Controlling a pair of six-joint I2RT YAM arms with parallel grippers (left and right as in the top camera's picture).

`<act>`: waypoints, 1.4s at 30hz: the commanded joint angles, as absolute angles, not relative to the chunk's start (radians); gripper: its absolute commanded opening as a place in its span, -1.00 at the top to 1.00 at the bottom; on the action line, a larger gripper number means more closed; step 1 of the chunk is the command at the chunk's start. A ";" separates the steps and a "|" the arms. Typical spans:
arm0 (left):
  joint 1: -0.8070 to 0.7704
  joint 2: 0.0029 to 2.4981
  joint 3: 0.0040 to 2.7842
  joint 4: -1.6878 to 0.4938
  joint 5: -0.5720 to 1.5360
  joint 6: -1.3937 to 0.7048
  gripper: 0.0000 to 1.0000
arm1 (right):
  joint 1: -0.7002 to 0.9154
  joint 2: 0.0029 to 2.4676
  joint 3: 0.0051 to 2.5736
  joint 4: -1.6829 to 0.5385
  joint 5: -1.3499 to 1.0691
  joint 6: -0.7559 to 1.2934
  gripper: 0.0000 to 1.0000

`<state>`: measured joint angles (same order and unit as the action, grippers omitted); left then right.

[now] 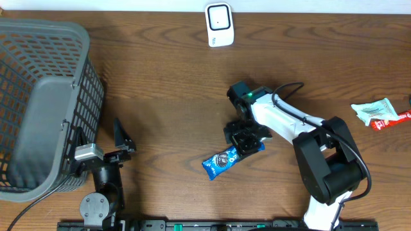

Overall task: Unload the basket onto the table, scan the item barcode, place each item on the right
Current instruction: 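Move the right gripper down onto the blue Oreo pack and grasp, then lift the Oreo pack and turn it upright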

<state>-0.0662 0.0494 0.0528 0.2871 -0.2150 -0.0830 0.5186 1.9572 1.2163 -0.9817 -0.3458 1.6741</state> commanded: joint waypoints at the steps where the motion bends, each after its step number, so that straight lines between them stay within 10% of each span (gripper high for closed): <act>1: -0.063 0.042 0.053 0.288 -0.210 -0.091 -0.84 | 0.542 1.982 1.231 -1.023 -0.228 1.702 -0.12; 6: -0.063 0.042 0.053 0.288 -0.210 -0.091 -0.84 | 0.583 1.982 1.231 -0.959 -0.197 1.589 0.25; 10: -0.063 0.042 0.053 0.288 -0.210 -0.091 -0.84 | 0.612 1.981 1.231 -0.844 -0.231 1.448 0.97; 31: -0.063 0.042 0.053 0.288 -0.210 -0.091 -0.84 | 0.595 1.920 1.231 -0.294 -1.039 0.296 0.98; 42: -0.063 0.042 0.053 0.288 -0.210 -0.091 -0.84 | 0.553 1.921 1.229 -0.062 -1.562 0.131 0.97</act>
<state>-0.0662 0.0494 0.0528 0.2871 -0.2150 -0.0826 0.5598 1.9476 1.2278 -0.0612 -1.4109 0.2279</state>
